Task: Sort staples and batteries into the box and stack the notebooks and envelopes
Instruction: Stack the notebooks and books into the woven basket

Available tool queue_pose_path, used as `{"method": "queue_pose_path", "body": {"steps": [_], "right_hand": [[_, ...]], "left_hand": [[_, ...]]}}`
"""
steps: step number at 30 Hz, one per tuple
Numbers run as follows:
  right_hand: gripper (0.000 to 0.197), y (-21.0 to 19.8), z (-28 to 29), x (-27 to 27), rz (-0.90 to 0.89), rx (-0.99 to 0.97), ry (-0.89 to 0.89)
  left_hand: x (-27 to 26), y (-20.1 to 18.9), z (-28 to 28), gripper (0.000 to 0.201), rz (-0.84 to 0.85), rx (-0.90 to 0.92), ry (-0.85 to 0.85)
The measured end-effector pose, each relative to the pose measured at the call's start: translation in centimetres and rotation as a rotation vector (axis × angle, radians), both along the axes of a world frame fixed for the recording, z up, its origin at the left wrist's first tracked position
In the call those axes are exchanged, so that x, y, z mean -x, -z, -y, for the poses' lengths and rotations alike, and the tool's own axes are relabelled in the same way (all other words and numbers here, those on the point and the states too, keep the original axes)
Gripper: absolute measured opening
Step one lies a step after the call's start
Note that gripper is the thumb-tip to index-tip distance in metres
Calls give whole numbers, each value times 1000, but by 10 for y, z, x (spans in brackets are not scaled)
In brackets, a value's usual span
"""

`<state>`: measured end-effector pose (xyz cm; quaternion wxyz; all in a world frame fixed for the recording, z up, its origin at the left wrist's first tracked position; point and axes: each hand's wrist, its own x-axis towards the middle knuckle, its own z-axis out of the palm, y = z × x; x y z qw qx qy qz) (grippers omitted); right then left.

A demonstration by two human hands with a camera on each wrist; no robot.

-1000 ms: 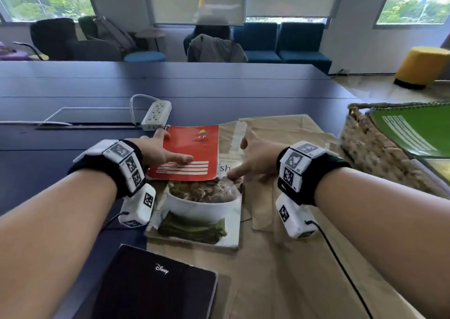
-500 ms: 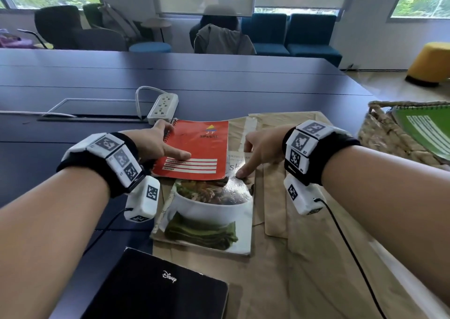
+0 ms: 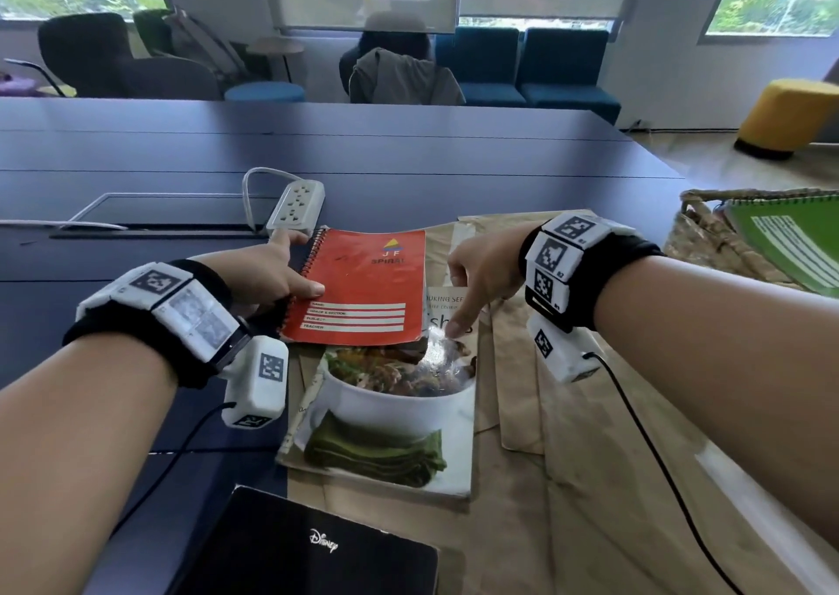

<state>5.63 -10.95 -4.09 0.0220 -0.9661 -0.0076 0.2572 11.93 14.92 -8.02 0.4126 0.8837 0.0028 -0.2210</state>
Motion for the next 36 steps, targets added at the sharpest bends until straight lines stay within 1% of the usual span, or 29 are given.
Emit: {"method": "queue_pose_path", "body": {"steps": [2,3,5,6,9,11,13,14,18,20,23,25,29,32,34,36], "right_hand": [[70,-1,0,0,14,-27,-7],[68,-2,-1,1,16,-36,-13],[67,-4,-4,2,3,-41,-31],[65,-4,-4,3,-1,-43,-45],[53,-1,-3,5,-11,-59,-56],[45,2,1,7,-25,-102,-21],[29,2,7,11,-37,-154,39],[22,2,11,14,-38,-192,70],[7,0,30,30,-59,-404,208],[3,-5,39,42,-45,-506,275],[14,-16,55,56,47,-599,369],[17,-25,66,64,101,-662,426],[9,-49,84,84,189,-757,467],[6,-69,97,101,281,-794,483],[6,-82,109,113,351,-794,496],[4,-95,126,128,437,-776,500]], "left_hand": [[0,-1,0,71,-39,51,-20],[0,-2,-1,66,-66,65,-16],[3,-4,-2,43,-119,106,24],[4,-5,-4,36,-136,132,47],[10,-5,-8,24,-177,195,77],[13,-7,-9,14,-193,235,48],[14,-10,-8,11,-181,256,12],[15,-10,-7,11,-160,251,2],[22,-15,7,11,-21,219,-25],[26,-23,22,16,34,267,-40],[35,-48,47,24,94,351,-18],[40,-67,64,23,143,377,-6],[51,-102,98,17,402,287,30],[66,-119,121,10,530,341,53],[73,-129,138,15,647,340,56],[83,-140,157,13,753,350,46]]}}
